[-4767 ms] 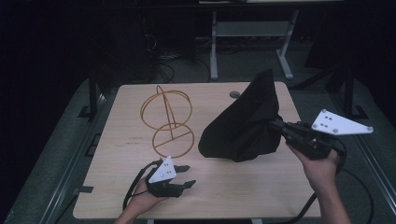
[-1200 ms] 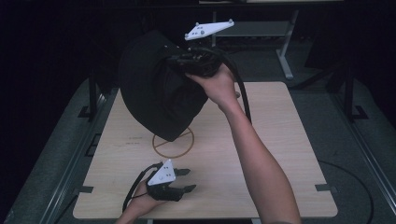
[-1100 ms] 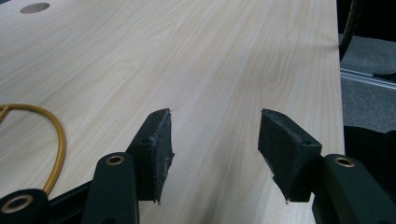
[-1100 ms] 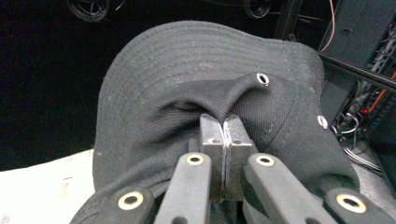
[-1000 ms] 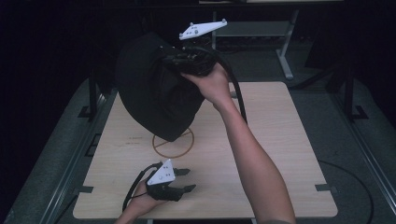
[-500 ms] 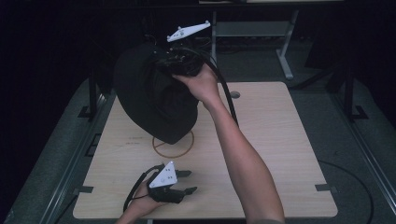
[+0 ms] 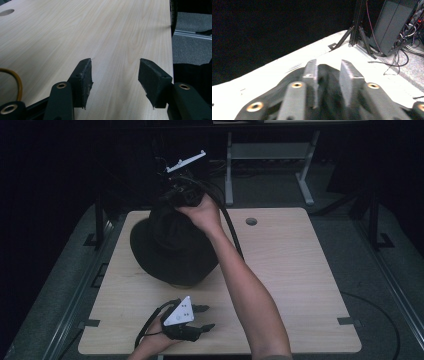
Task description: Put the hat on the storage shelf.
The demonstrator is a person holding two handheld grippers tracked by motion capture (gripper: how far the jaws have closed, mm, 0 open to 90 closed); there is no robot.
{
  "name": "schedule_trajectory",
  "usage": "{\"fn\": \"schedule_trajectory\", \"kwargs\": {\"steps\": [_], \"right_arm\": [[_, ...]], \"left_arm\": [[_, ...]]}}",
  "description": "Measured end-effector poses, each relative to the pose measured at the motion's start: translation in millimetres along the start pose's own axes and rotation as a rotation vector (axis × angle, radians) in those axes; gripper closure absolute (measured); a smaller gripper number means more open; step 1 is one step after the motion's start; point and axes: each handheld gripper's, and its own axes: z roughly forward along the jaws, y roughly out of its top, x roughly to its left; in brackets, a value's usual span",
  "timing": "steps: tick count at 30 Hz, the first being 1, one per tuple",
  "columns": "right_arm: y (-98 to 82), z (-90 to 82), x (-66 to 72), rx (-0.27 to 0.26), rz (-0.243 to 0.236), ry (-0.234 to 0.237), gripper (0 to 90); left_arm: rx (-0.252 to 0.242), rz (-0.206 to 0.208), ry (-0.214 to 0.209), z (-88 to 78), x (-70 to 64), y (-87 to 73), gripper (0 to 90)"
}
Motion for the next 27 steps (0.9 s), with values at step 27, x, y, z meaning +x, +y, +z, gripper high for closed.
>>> {"fn": "schedule_trajectory", "kwargs": {"steps": [27], "right_arm": [[-47.3, -80.5, -9.9, -0.17, 0.037, 0.061, 43.8]], "left_arm": [[-0.019, -0.019, -0.007, 0.4, 0.7, 0.9, 42.0]]}}
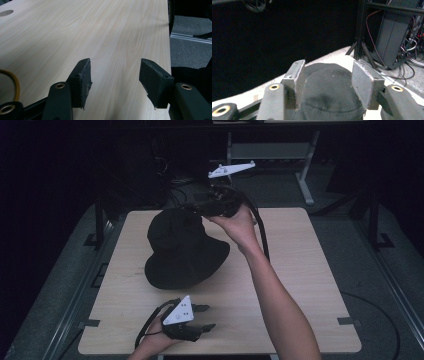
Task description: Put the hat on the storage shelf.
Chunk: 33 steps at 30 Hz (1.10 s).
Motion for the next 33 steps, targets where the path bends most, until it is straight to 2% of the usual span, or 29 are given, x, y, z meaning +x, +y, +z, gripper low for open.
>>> {"fn": "schedule_trajectory", "kwargs": {"steps": [2, 5, 15, 22, 27, 33], "right_arm": [[-3.3, -5.6, 0.8, -0.021, -0.001, 0.009, 43.7], [-7.5, -13.1, 1.7, -0.02, -0.008, 0.006, 42.7], [-26.7, -41.4, -5.5, -0.038, 0.016, 0.002, 35.4], [-40.9, -58.9, -12.0, -0.035, 0.036, -0.024, 33.9], [-50.9, -69.7, -16.3, -0.033, 0.047, -0.041, 32.7], [-64.1, -83.4, -19.4, -0.036, 0.062, -0.059, 31.5]], "left_arm": [[0.0, -0.005, 0.0, -0.2, 0.4, -0.6, 41.4], [-0.001, -0.012, -0.001, 0.1, 0.7, -1.0, 40.4], [-0.001, -0.022, -0.003, 1.0, 0.9, -1.9, 38.2], [-0.005, -0.033, -0.003, 1.7, 0.9, -2.4, 37.0], [0.003, -0.017, 0.0, 2.3, 0.5, -2.2, 36.7], [0.006, -0.022, -0.004, 3.1, -0.6, -2.4, 36.6]]}}
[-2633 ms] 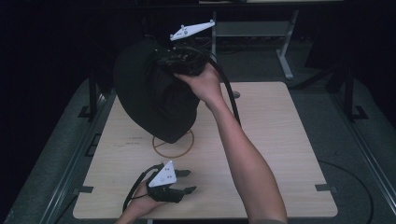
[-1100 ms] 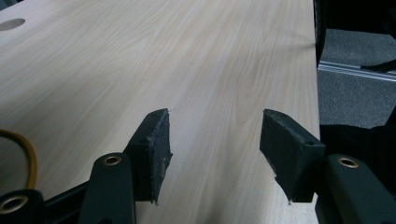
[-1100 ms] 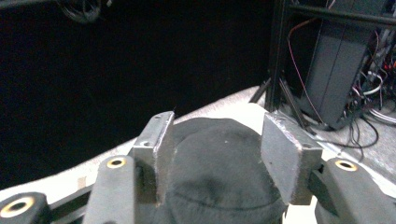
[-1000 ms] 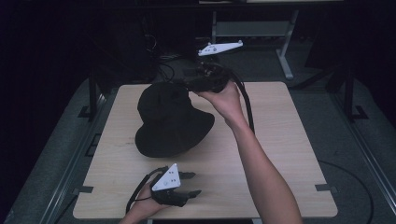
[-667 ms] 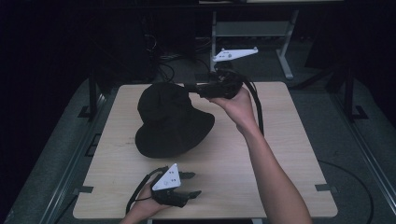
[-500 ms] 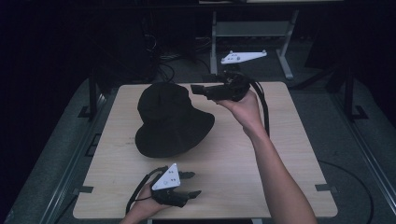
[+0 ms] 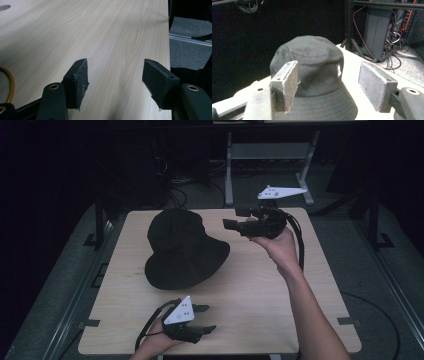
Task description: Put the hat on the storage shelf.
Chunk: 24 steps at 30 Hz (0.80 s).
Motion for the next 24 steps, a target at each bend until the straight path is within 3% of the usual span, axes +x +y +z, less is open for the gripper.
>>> {"fn": "schedule_trajectory", "kwargs": {"steps": [13, 24], "right_arm": [[-29.0, -23.2, -9.4, 0.018, 0.022, -0.032, 29.1], [-56.2, -42.1, -17.6, 0.039, 0.068, -0.054, 26.1]], "left_arm": [[0.006, 0.014, 0.01, -0.7, 1.4, -0.2, 35.9], [0.009, 0.004, 0.013, -1.7, 1.7, -0.9, 35.8]]}}
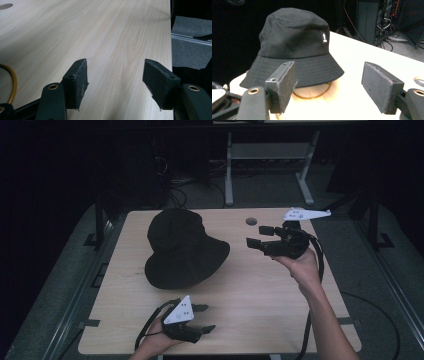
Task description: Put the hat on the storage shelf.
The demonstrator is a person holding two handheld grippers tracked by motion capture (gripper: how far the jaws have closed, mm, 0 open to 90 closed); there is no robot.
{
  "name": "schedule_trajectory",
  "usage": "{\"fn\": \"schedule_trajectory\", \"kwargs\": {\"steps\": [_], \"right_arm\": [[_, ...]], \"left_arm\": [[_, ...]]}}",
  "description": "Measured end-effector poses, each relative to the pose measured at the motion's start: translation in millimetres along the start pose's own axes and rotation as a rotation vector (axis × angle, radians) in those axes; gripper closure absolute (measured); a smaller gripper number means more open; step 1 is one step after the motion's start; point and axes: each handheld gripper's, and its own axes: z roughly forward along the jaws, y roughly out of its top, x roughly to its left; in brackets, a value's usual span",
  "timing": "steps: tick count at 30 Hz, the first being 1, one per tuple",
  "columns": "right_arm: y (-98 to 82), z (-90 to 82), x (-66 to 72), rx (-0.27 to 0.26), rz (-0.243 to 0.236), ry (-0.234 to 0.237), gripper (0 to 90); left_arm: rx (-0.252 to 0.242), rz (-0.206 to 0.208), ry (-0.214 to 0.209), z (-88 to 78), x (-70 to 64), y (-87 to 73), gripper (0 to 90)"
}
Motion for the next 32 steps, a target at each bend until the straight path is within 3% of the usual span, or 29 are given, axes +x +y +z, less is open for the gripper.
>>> {"fn": "schedule_trajectory", "kwargs": {"steps": [14, 25, 32], "right_arm": [[-44.9, -27.1, 0.5, 0.016, 0.022, -0.028, 23.9], [-84.3, -47.6, -0.5, -0.019, 0.063, -0.058, 23.9], [-110.6, -62.5, 2.1, -0.03, 0.068, -0.105, 22.9]], "left_arm": [[-0.014, -0.004, 0.005, -2.0, 0.0, -0.1, 35.7], [-0.008, -0.008, 0.008, -5.7, -1.4, -2.0, 35.7], [-0.002, -0.002, 0.006, -4.3, -3.4, -2.5, 35.7]]}}
